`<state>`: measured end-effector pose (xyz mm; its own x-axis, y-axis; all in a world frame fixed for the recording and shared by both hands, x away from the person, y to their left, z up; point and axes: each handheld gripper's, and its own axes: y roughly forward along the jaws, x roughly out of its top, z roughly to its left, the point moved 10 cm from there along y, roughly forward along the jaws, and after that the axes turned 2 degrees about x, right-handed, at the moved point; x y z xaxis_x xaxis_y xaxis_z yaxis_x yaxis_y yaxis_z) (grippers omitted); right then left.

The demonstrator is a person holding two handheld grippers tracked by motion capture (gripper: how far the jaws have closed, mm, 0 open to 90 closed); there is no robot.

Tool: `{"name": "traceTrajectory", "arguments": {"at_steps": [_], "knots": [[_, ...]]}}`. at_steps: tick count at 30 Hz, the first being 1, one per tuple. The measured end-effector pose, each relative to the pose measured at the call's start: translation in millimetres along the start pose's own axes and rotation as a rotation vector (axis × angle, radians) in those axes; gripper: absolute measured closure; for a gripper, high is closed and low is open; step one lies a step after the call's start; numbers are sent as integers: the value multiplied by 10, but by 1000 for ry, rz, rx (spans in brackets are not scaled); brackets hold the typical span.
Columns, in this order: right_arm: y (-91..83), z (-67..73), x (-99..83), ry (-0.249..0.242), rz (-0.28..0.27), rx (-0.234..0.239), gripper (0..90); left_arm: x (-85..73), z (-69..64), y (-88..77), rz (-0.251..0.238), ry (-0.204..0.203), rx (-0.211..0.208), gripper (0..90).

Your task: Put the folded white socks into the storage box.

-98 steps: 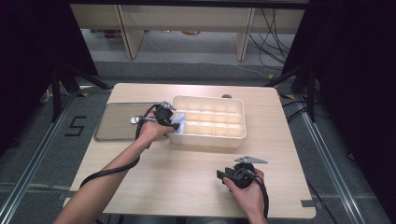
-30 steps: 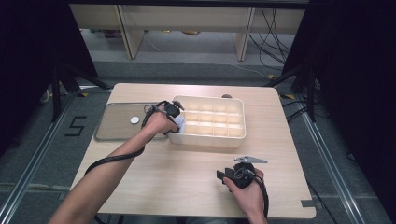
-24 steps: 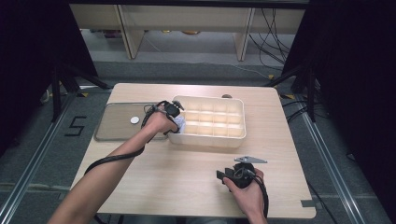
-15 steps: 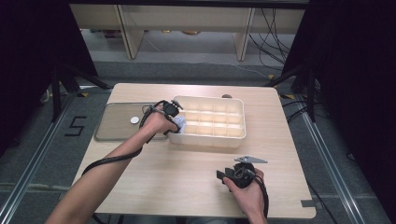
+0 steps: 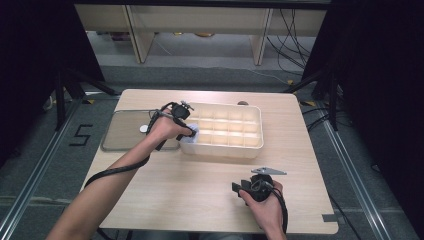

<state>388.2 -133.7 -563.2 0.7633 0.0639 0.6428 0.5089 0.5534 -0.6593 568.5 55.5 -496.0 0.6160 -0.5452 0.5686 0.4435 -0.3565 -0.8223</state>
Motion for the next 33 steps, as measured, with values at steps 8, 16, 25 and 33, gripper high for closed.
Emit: {"name": "traceTrajectory", "arguments": {"at_steps": [8,16,25,33], "knots": [[-2,-2,1,-1,0,0,555,-1,-22,41,6,35,-3,585],[-12,-44,5,-39,3,-15,554,-85,-16,95,47,73,5,709],[4,13,-4,3,0,6,553,-147,-34,132,78,94,18,731],[0,-23,1,-33,4,0,553,-192,-28,153,119,107,11,736]]}}
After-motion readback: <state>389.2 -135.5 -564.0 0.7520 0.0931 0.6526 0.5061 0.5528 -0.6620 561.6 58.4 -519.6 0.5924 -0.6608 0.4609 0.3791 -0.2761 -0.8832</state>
